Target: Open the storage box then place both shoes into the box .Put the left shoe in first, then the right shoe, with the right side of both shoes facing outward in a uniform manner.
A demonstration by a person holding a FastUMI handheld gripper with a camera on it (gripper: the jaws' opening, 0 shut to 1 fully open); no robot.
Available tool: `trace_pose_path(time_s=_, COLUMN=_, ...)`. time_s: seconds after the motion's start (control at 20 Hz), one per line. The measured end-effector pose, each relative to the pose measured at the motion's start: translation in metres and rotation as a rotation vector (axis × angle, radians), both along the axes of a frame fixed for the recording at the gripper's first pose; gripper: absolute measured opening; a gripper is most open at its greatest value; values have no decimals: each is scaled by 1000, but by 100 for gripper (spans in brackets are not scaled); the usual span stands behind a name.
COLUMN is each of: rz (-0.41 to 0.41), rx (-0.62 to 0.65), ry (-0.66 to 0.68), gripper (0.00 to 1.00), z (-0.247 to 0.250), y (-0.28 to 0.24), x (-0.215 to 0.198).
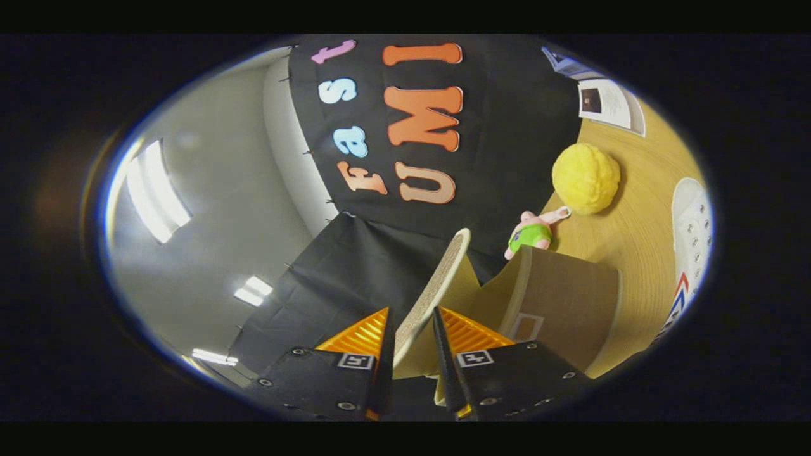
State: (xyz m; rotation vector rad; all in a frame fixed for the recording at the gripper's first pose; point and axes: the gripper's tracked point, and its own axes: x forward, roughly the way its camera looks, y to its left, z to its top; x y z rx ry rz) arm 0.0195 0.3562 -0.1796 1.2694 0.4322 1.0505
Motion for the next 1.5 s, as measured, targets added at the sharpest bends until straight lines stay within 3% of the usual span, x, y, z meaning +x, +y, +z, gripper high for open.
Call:
trace_pose_path(time_s=0.1, rz=-22, rx=-44, ry=-6, gripper=13, z=8, y=8, x=-1)
trace_pose_path(time_s=0.25, rz=-50, rx=-117, ry=-79, gripper=7, z=33, y=23, x=-5)
trace_pose_path(time_s=0.55, rz=-90, rx=-240, ry=-185, gripper=8, z=70, y=67, x=-16)
trace_pose_path(time_s=0.75, rz=-188, rx=-338, ry=-225, gripper=7, z=82, y=98, x=-8)
trace_pose_path(time_s=1.3, rz=-130, rx=-514, ry=-458, gripper=3, z=102, y=220, x=-64)
trace_pose_path(time_s=1.35, rz=-126, rx=-544, ry=-484, gripper=5, z=101, y=227, x=-69)
trace_pose_path(time_s=1.5, rz=-99, rx=-608, ry=-554, gripper=52, z=96, y=236, x=-82)
